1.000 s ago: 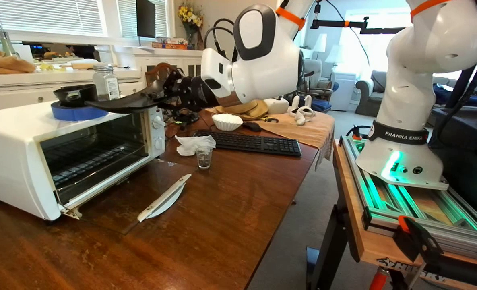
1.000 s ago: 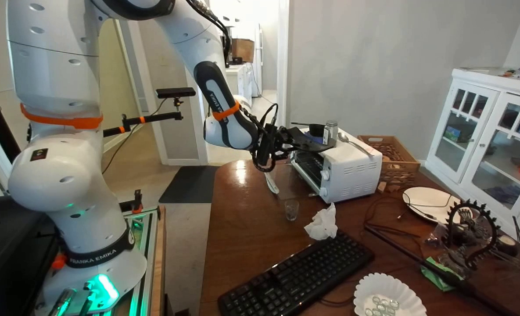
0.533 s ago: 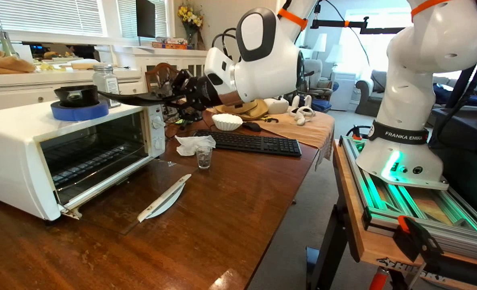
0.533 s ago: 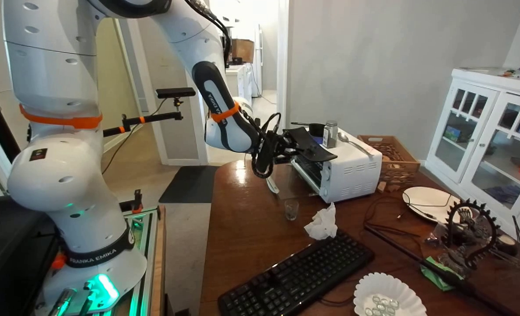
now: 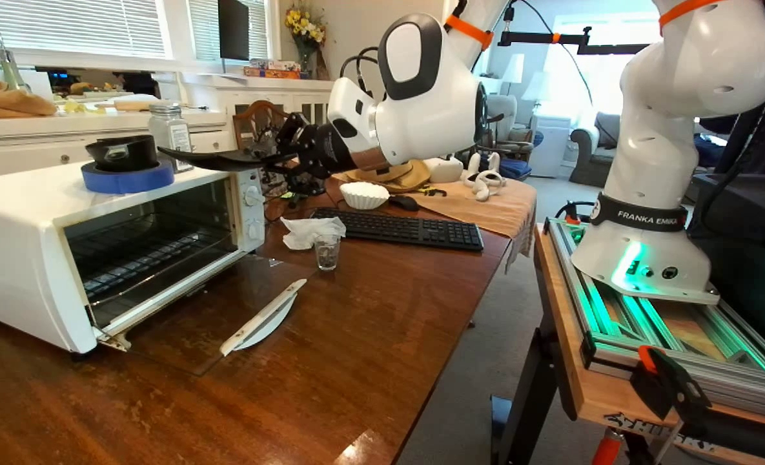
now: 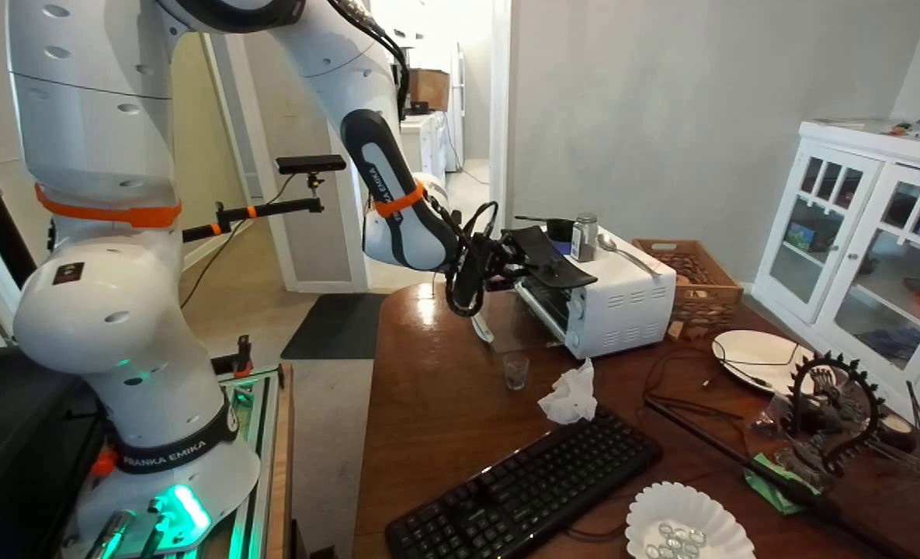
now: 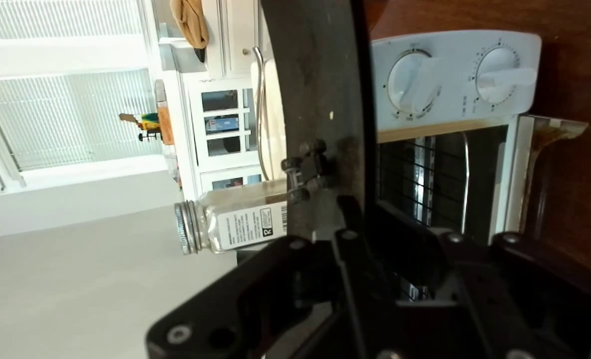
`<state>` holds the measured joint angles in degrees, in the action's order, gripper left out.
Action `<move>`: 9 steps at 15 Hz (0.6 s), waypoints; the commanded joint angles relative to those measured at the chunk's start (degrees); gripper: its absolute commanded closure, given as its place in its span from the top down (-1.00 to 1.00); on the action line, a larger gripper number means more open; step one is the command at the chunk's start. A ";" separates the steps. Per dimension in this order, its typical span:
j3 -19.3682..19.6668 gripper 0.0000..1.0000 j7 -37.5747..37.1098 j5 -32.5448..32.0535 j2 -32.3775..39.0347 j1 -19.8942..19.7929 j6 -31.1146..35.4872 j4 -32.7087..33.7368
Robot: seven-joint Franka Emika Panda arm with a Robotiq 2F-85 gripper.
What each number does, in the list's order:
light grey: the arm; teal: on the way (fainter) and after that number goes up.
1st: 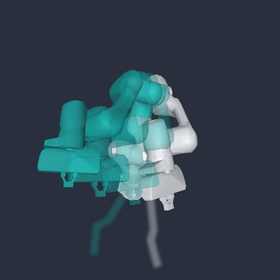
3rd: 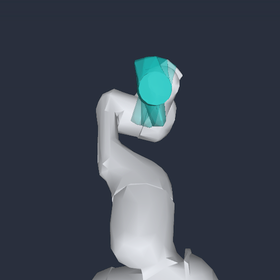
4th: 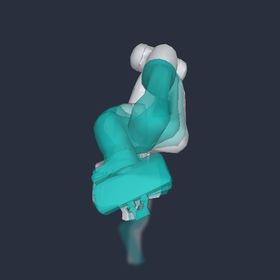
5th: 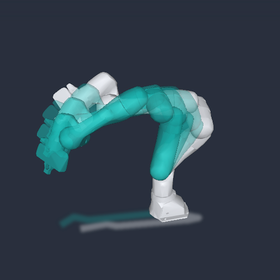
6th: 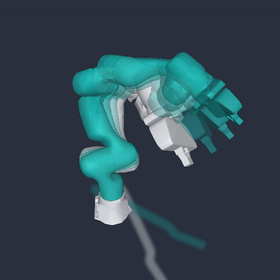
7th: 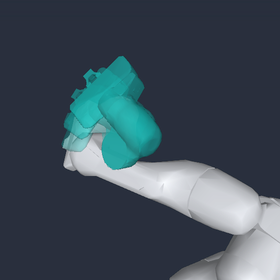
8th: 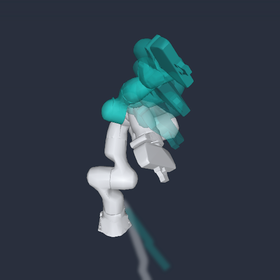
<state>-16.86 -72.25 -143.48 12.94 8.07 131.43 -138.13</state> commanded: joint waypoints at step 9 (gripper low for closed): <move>-6.26 -0.92 -5.57 -0.60 1.76 4.84 4.13 6.58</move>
<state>-21.29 -75.62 -143.56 14.05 10.88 132.89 -134.85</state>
